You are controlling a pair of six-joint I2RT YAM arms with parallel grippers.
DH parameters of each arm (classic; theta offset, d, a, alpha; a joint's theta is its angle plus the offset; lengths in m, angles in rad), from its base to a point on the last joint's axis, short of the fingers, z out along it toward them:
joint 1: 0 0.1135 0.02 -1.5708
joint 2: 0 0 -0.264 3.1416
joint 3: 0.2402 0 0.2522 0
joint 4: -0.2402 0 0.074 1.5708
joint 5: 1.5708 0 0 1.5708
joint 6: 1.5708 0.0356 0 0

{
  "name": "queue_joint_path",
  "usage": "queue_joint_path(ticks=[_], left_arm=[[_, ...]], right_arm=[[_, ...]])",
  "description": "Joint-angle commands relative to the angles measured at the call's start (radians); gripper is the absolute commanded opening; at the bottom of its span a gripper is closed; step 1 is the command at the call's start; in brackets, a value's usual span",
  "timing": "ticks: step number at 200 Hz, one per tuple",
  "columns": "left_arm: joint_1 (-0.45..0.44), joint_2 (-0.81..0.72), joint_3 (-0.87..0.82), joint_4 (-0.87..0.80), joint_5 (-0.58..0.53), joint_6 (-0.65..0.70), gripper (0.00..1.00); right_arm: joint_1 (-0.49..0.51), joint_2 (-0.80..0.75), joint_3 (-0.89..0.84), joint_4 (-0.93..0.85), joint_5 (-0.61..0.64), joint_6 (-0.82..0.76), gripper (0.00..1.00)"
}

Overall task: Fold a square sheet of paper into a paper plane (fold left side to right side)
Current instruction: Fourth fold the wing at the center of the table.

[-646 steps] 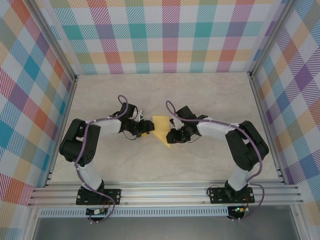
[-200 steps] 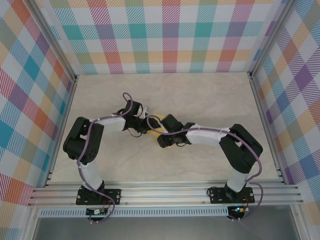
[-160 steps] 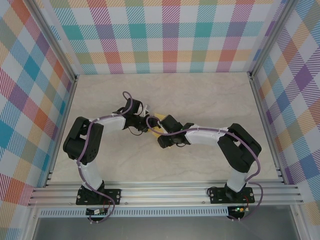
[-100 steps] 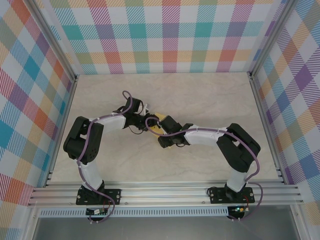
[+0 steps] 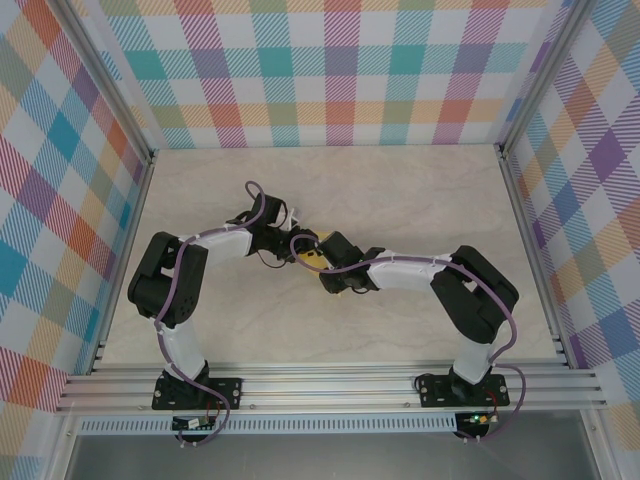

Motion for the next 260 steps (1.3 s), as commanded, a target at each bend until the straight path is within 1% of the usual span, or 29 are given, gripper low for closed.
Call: queue_joint_path(ticks=[1,22,37,49,77,101,119,153,176,206,260], left_arm=[[-0.006,-0.011,0.035,-0.025,0.014,0.011,0.39],[0.009,-0.029,0.040,-0.045,0.012,0.024,0.43],[0.022,-0.048,0.045,-0.064,0.010,0.035,0.47],[0.032,-0.065,0.046,-0.076,0.009,0.043,0.51],[0.054,-0.104,0.041,-0.099,0.003,0.057,0.56],[0.077,-0.142,0.008,-0.104,-0.017,0.061,0.58],[0.082,-0.160,-0.023,-0.105,-0.018,0.063,0.55],[0.073,-0.155,-0.099,-0.039,0.007,0.030,0.41],[0.043,-0.111,-0.107,-0.010,0.015,0.016,0.35],[0.007,-0.052,-0.085,0.017,0.009,-0.005,0.34],[-0.031,0.046,-0.021,0.007,-0.004,-0.007,0.32]], right_arm=[[0.009,0.016,-0.023,0.021,-0.017,0.012,0.27],[0.009,0.014,-0.040,0.031,-0.028,0.033,0.23],[0.009,0.007,-0.057,0.047,-0.037,0.053,0.21],[0.007,-0.003,-0.073,0.062,-0.047,0.067,0.18],[0.006,-0.024,-0.101,0.095,-0.071,0.085,0.16],[0.003,-0.045,-0.128,0.128,-0.088,0.083,0.15],[-0.008,-0.052,-0.140,0.145,-0.105,0.088,0.14],[-0.033,-0.059,-0.165,0.180,-0.153,0.105,0.11],[-0.044,-0.060,-0.175,0.193,-0.175,0.109,0.10],[-0.048,-0.060,-0.187,0.203,-0.182,0.113,0.10],[-0.048,-0.057,-0.198,0.205,-0.186,0.111,0.11]])
